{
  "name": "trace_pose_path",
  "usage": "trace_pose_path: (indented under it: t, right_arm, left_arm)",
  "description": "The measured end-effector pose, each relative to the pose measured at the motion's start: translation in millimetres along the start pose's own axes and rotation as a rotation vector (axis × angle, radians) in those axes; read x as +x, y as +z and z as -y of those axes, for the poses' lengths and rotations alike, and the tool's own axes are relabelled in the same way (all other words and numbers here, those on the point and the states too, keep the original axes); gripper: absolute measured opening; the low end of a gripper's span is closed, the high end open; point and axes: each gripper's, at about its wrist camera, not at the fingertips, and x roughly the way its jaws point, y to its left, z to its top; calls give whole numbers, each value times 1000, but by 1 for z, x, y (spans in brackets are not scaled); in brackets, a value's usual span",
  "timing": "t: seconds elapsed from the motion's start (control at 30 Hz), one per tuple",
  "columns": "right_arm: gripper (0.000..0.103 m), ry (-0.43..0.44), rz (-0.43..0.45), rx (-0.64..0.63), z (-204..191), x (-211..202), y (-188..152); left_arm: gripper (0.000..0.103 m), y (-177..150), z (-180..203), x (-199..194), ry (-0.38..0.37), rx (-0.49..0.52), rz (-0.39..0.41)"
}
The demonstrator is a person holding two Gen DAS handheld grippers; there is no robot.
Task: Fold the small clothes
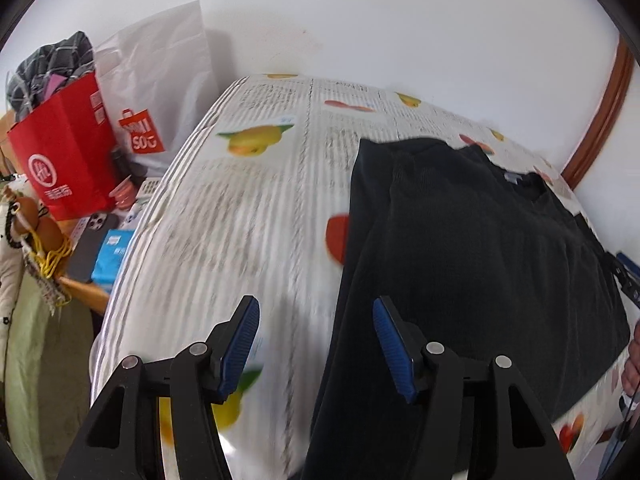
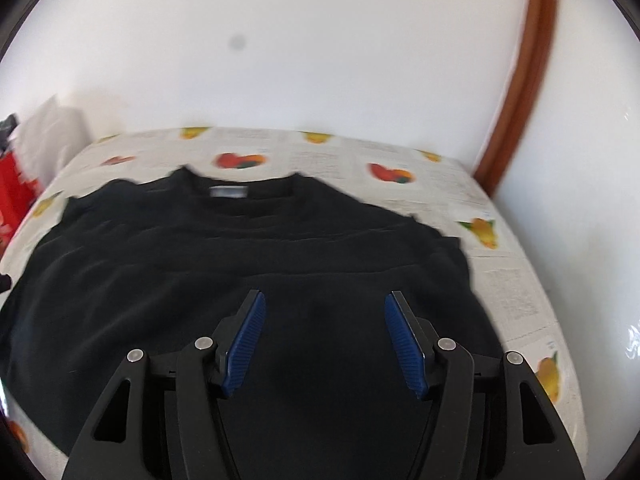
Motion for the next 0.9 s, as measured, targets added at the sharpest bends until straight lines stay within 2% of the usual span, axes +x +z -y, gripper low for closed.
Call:
trace_pose_path:
  t: [0.1,0.17,0.43,0.7,0.77,0.83,0.9]
  right_arm:
    - [61,53,4,-54,-46,-11,-11]
    - [61,113,-9,-77,-75,-16,-21]
    - [61,274,-22,-220,-183,-42,-56]
    - [61,450,-35,-413,-278,-66,-86]
    - [61,452,-17,-471,-297,-73,-96]
    - [61,388,24,-523,-310,-77,-105]
    - [61,366,36,-545,-318,-75,-108]
  left_arm:
    - [57,-31,-7,-13,28,24,-27]
    - [59,-49,-15,-26,22,23,-10]
    - [57,-92,-48,-64,71,32,1]
    - [57,-112,-76,-94,7,-8,49]
    - [57,-114,-82,-96,-16,-24,55]
    - [57,-115,-87,-95,-37,-30,54]
    - [57,-115,-91,-92,-47,-28,51]
